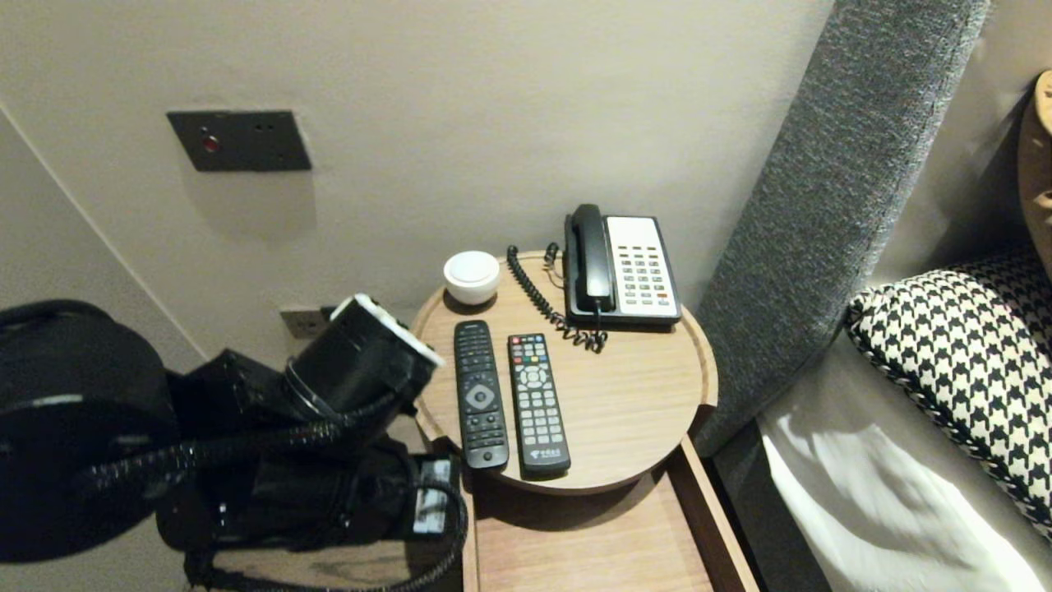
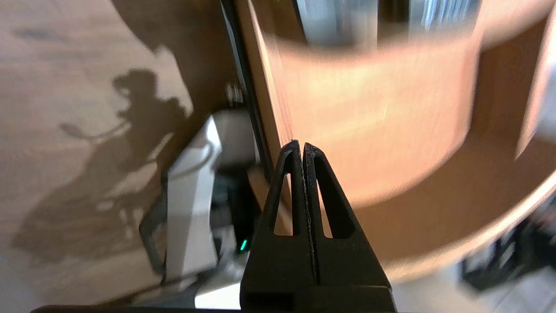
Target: Put the remote controls on the table in the drawer one by one
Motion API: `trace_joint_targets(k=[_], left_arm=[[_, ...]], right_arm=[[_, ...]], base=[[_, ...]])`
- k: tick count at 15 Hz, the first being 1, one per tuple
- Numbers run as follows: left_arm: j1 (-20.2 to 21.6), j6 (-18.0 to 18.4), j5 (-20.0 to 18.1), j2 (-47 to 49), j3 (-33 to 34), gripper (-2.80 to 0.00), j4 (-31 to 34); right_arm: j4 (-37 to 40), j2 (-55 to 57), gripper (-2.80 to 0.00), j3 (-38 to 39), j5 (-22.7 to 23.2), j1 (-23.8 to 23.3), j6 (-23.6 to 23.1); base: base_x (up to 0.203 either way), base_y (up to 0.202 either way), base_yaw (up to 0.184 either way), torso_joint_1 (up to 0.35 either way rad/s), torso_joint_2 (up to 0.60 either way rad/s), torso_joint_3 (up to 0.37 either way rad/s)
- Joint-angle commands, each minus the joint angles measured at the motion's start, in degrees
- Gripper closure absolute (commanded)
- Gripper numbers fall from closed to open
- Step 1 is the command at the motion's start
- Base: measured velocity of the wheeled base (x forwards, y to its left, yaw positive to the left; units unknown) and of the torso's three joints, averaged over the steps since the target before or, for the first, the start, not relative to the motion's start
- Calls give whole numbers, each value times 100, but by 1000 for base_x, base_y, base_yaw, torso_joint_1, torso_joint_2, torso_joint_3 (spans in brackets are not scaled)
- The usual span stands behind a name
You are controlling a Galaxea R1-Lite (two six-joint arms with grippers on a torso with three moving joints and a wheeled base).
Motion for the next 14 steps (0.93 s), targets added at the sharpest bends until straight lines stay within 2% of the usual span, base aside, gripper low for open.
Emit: trace_joint_targets(k=[1,3,6,7,11,14], left_arm=[[544,25,10,48,-728,0,266],[756,30,41,198,-1204,0,523],[767,22,368,520,-1453,0,662],[758,15,482,623,-1590,-280,679],[750,-112,1103,1181,-2419,-280,755],[650,-499,1627,1678,-2927,-280,955]], right_arm=[[-6,8,0,229,-2,-3,0],[-6,8,0,229,-2,-3,0],[-6,8,0,229,-2,6,0],[-6,8,0,229,-2,-3,0],[-6,8,0,229,-2,6,0],[-6,8,0,229,5,5,0]], base=[[0,0,0,0,0,0],[0,0,0,0,0,0],[0,0,0,0,0,0],[0,0,0,0,0,0],[0,0,0,0,0,0],[0,0,0,0,0,0]])
